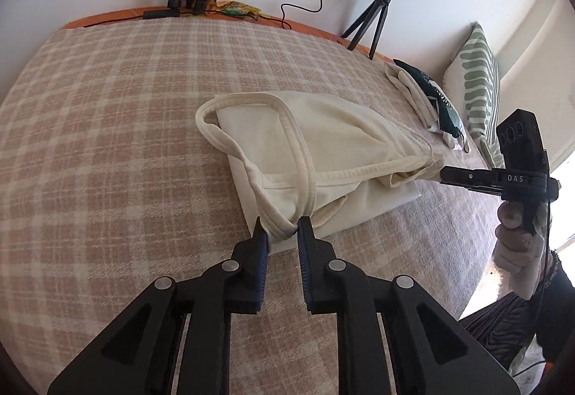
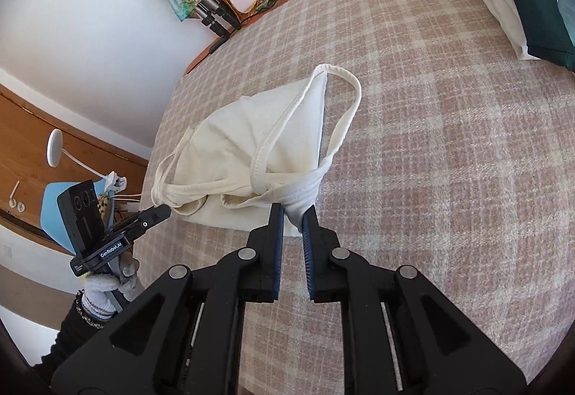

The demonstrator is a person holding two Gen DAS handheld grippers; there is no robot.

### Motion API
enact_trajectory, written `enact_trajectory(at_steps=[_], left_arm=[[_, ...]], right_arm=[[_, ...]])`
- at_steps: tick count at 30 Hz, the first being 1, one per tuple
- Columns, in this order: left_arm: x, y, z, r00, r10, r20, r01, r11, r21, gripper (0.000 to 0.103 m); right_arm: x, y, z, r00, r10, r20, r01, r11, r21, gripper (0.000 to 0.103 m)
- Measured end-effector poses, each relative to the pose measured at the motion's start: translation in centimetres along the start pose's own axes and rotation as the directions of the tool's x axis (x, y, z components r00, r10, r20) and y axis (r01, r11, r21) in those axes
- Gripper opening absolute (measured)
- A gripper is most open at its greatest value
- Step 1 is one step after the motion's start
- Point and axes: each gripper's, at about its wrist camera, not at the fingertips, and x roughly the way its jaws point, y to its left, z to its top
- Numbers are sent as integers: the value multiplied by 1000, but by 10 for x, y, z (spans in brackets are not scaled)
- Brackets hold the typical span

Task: Fold small clothes
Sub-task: 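Fold the strap end over onto the folded hem with both tools, then open, then move both tools to the folded slip's edge and grasp it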

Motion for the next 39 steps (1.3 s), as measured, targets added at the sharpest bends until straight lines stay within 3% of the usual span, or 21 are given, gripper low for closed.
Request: enact_trajectory(at_steps=[3,8,12,17,19,23,28,31,35,38,39], left_arm=[[-22,-2,0,999,-41,22,41,999,-7,14],[-38,-28,33,996,-34,88,26,996,83,14],[-10,-42,63,998,-19,59,13,995,99,14],[39,-45,73,999,-22,-48,26,995,93,14],[54,-43,68,993,-3,-120,14,995,96,14],[51,-31,31,975,-22,-219,40,996,77,14],[21,-22,-11,970,-26,-240,51,994,97,14],[3,-26,-15,975,-26,-221,52,992,113,14],[-17,-35,5,994,-37,-103,49,991,122,14],[-16,-36,26,999,-30,-11,31,995,96,14],[-11,-37,31,1000,-28,-3,28,995,100,14]], right_arm=[[-23,18,-4,998,-27,61,32,997,-75,11],[-22,60,16,995,-23,102,46,973,-225,11],[10,70,32,997,-39,70,55,969,-241,11],[46,67,44,992,-122,10,121,967,-223,11],[56,61,42,986,-163,-35,152,966,-208,11],[55,57,22,979,-146,-139,117,974,-194,11],[42,52,-15,956,-215,-201,163,955,-249,12],[29,45,-19,961,-190,-199,146,966,-215,12],[3,53,0,993,-94,-71,76,971,-225,13],[-5,52,20,999,-50,19,53,980,-194,38],[-6,50,26,996,-72,48,80,979,-188,39]])
